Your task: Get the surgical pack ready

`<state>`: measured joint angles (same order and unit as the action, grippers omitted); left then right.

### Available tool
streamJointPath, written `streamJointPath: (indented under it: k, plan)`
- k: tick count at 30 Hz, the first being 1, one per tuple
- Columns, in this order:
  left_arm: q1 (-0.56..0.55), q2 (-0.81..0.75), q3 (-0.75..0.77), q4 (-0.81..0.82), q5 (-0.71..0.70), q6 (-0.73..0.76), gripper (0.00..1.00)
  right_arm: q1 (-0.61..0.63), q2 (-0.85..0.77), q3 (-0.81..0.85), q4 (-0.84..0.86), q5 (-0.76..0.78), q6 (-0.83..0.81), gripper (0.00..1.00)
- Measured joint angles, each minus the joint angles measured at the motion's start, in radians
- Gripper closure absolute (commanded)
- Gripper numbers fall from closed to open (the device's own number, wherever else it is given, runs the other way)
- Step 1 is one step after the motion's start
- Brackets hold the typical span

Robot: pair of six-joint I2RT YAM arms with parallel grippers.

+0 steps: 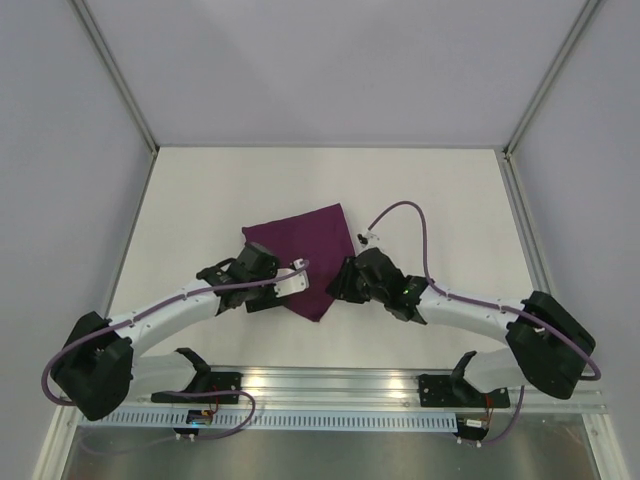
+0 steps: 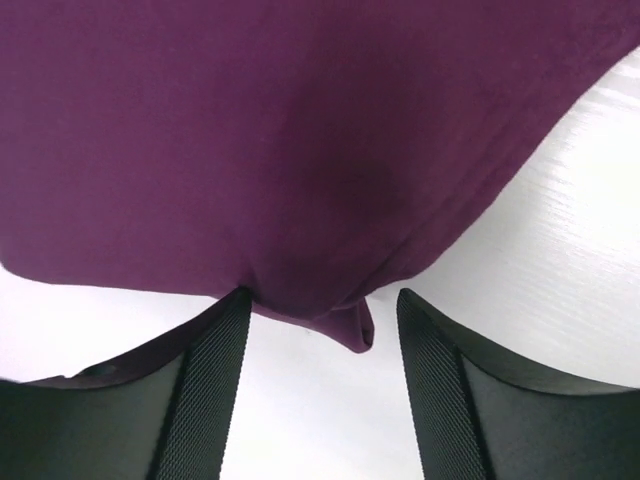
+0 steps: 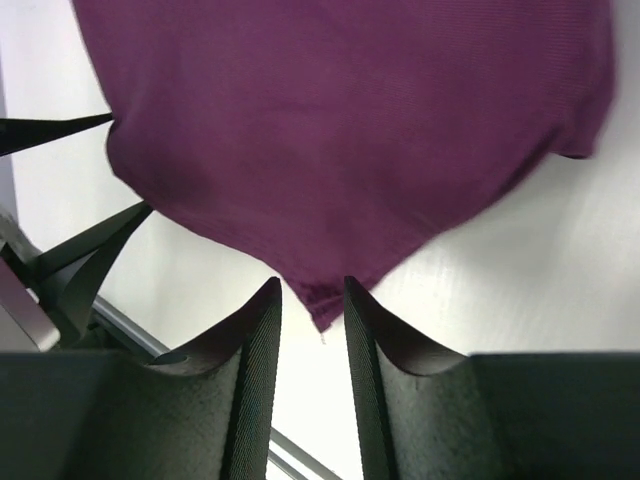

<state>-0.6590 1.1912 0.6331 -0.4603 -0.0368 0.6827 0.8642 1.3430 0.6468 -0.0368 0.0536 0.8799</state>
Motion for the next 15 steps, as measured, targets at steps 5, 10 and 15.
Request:
streamJointPath:
  k: [5, 10, 15]
  plan:
    - [-0.021, 0.000, 0.000, 0.043, -0.034, -0.015, 0.43, 0.048, 0.063, -0.006, 0.132, -0.010, 0.040, 0.72]
    - [-0.022, 0.001, -0.011, 0.084, -0.066, -0.021, 0.67, 0.053, 0.122, -0.019, 0.207, -0.029, 0.077, 0.74]
    - [-0.022, 0.000, -0.011, 0.095, -0.078, -0.022, 0.72, 0.054, 0.245, -0.018, 0.315, -0.097, 0.106, 0.78]
